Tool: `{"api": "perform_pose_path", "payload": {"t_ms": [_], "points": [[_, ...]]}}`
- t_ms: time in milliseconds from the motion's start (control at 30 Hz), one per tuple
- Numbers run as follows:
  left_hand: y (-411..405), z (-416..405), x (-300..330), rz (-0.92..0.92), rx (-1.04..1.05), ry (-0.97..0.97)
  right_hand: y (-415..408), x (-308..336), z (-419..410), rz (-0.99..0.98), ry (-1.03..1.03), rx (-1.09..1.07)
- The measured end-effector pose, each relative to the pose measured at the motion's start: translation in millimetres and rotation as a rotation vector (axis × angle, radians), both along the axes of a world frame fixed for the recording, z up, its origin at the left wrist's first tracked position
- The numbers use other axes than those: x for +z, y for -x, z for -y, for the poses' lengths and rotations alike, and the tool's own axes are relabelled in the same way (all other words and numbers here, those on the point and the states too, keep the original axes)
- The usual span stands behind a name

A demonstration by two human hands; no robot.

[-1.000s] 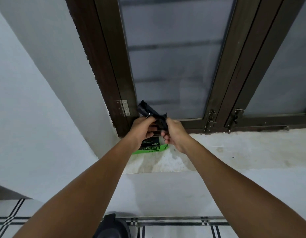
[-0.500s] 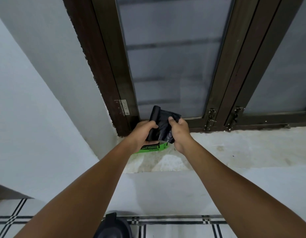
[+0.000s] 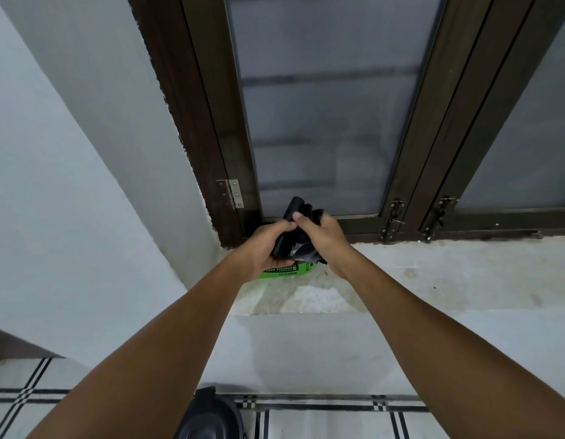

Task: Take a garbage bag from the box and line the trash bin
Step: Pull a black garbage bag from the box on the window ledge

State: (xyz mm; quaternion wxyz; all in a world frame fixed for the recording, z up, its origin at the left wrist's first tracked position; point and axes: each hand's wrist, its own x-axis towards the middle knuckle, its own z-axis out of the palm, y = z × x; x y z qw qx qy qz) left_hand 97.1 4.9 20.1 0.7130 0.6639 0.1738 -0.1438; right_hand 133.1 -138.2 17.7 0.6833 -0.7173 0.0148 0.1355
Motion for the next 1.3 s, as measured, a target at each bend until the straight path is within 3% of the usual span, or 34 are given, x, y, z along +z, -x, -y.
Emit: {"api": "perform_pose_path", "payload": {"t_ms": [100,300,500,733,867,1000,1100,1167,1300], "points": [[-1,-6,-5,-0.007,-0.003,-0.059,-1,-4,3,0.136,0.132,0.013],[0,-26,-10,-0.049,0.127,-0.125,-3,-6,18,0.118,0.271,0.095],[1,-31,-5,-0.039,0.114,-0.187,-7,2,18,-0.33,-0.234,-0.113],[-2,-25,2,-0.004,0.056,-0.237,-11,5,14,-0.386,-0.338,-0.293],[-5,-22,5,0.027,0.075,-0.273,-9,4,20,-0.313,-0.204,-0.204],[-7,-22,3,0.068,0.101,-0.36,-6,-2,30,0.081,0.292,0.15],[-8,-19,4,0.116,0.111,-0.381,-4,-8,29,0.174,0.56,0.237],[-9,-16,6,0.12,0.109,-0.369,-4,-10,27,0.16,0.544,0.184],[-8,-11,8,0.124,0.099,-0.37,0,-6,27,0.098,0.281,0.028]]}}
